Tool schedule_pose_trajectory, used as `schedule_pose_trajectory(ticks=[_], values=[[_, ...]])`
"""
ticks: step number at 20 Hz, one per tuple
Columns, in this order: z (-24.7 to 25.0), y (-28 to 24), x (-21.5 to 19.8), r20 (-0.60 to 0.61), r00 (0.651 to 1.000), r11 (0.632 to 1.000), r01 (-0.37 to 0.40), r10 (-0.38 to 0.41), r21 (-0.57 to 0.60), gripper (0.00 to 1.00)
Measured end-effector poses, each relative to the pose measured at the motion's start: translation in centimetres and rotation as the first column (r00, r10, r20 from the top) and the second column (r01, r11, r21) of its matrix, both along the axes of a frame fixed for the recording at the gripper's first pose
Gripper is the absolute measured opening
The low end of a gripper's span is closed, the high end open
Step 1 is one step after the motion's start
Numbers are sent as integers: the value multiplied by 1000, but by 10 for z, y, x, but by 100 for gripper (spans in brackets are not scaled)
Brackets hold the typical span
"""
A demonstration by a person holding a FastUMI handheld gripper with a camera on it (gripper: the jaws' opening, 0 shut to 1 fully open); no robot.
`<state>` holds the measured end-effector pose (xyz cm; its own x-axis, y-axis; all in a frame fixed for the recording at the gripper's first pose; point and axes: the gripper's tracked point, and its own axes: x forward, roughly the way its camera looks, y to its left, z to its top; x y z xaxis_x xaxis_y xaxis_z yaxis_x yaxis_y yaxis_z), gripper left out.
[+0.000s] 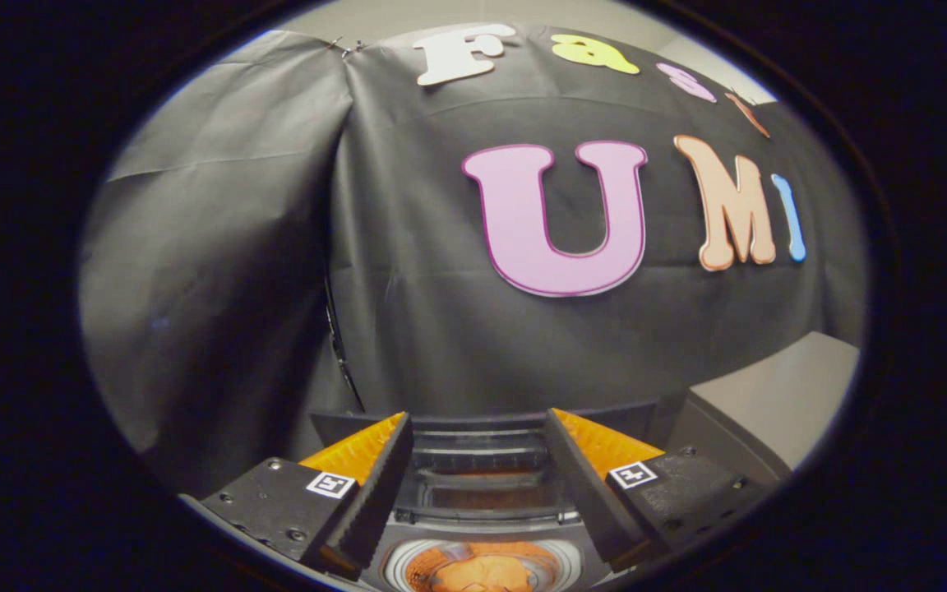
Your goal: Put the clothes into the washing machine and then close the washing machine lid.
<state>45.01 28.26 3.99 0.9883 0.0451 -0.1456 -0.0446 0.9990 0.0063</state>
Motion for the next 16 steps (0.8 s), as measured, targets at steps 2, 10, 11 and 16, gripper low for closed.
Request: schedule_pose_trajectory(ticks=[2,10,11,16], values=[[15,1,13,55,998,1000,18,-17,-10,97],[39,8,73,206,977,999,47,-50,23,96],[39,5,78,242,969,998,61,-58,-6,96],[44,6,89,388,921,980,86,-9,-181,96]])
